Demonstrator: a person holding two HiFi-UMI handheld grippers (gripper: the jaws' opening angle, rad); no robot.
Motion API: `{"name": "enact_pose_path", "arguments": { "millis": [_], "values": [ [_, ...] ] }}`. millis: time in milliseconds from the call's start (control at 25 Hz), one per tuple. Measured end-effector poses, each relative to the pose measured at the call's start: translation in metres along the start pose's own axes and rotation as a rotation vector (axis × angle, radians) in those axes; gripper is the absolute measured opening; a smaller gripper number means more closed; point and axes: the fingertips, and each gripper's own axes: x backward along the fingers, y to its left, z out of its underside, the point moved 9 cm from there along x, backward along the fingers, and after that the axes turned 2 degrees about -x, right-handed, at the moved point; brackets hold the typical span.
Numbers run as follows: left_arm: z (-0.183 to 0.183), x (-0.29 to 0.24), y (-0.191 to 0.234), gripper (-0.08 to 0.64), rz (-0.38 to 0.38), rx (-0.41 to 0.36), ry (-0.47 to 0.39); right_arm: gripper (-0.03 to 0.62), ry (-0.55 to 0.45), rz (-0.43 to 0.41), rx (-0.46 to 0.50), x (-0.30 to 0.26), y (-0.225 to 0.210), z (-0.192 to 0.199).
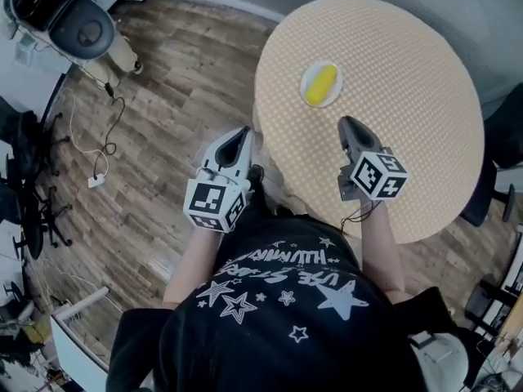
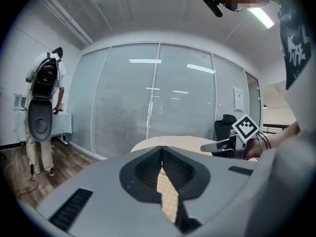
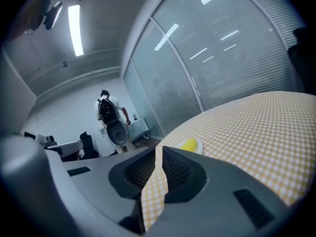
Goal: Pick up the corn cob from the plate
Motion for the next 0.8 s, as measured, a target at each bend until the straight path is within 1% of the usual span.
{"name": "enact_pose_path", "arguments": {
  "millis": [200, 320, 560, 680, 800],
  "values": [
    [-0.018, -0.048, 0.029, 0.008, 0.145, -0.010, 0.002, 0.054, -0.020, 0.113, -0.057, -0.016, 0.000, -0.013],
    [-0.027, -0.072, 0.047, 0.008, 0.221, -0.032, 0.011, 0.054, -0.029, 0.171, -0.096, -0.034, 0.002, -0.021],
    [-0.035, -0.115, 0.081, 0.008, 0.319, -0.048, 0.037, 0.054, -0.025, 0.265, -0.158, -0.064, 0.003, -0.025],
    [-0.040, -0.139, 0.089, 0.008, 0.383, -0.068, 0.048, 0.054, -0.006, 0.311, -0.196, -0.078, 0.000, -0.026],
    [-0.040, -0.161, 0.098, 0.008, 0.422, -0.064, 0.059, 0.055, 0.028, 0.350, -0.218, -0.096, -0.004, -0.025]
  ]
}}
